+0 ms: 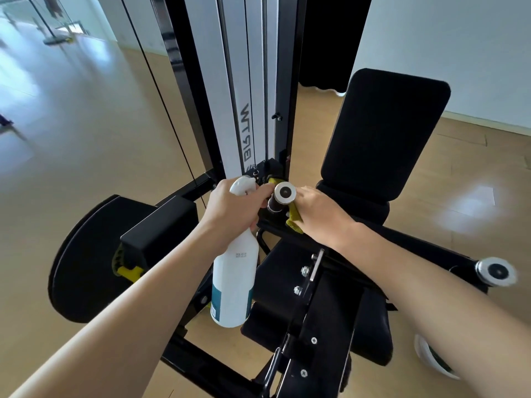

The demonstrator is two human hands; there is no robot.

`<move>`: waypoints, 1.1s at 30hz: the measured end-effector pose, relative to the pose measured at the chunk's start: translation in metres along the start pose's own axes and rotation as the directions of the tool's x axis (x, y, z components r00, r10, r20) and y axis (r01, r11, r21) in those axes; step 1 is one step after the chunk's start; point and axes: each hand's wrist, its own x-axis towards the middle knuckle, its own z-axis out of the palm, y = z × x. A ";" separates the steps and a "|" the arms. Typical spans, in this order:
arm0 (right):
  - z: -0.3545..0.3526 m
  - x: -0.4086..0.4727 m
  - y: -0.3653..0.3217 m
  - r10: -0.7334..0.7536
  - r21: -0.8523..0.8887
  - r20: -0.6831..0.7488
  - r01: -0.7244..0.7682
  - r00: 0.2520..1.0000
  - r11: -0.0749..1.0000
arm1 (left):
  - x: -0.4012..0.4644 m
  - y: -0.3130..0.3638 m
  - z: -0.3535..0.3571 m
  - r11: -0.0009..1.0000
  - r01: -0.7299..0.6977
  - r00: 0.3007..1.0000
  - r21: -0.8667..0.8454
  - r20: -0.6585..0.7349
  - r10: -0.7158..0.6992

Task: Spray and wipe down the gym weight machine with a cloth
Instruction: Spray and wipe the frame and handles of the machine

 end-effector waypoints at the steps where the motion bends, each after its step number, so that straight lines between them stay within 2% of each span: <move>1: 0.004 -0.006 0.003 -0.028 -0.035 0.005 0.028 1.000 0.999 | -0.002 0.001 0.001 1.000 0.003 1.000 -0.002 -0.004 -0.003; 8: 0.002 -0.032 0.011 -0.044 -0.068 0.021 0.045 0.999 0.997 | -0.014 0.004 0.005 0.999 0.012 1.000 -0.050 -0.017 -0.012; 13: -0.003 -0.061 0.018 0.003 0.065 0.069 -0.008 0.998 0.998 | -0.019 0.003 0.005 0.998 0.023 1.000 -0.051 -0.005 -0.023; 19: -0.005 -0.057 0.036 -0.014 -0.092 -0.028 0.011 1.000 0.996 | -0.028 -0.003 0.010 1.000 -0.009 1.000 -0.019 0.027 0.009; 21: 0.002 -0.053 0.035 0.048 -0.032 -0.055 -0.049 0.997 0.998 | -0.032 -0.004 0.012 1.000 -0.017 0.999 -0.005 0.028 0.018; 24: 0.009 -0.064 0.019 0.159 0.164 -0.090 -0.143 0.983 0.976 | -0.036 -0.004 0.015 1.000 -0.016 1.000 -0.001 0.026 0.016; 26: 0.009 -0.080 0.015 0.171 0.242 -0.045 -0.155 0.984 0.958 | -0.039 -0.003 0.016 1.000 -0.011 0.999 -0.009 0.032 0.011; 29: 0.000 -0.093 0.030 0.116 0.159 0.007 -0.115 0.993 0.981 | -0.044 0.000 0.016 1.000 -0.008 0.999 -0.021 0.049 0.009; 31: -0.007 -0.090 0.040 0.122 0.059 0.009 -0.122 0.992 0.991 | -0.047 0.001 0.015 1.000 -0.009 0.999 -0.021 0.052 0.010; 33: -0.007 -0.084 0.038 0.155 0.030 -0.022 -0.155 0.988 0.987 | -0.050 0.001 0.015 1.000 -0.014 0.998 -0.015 0.053 0.015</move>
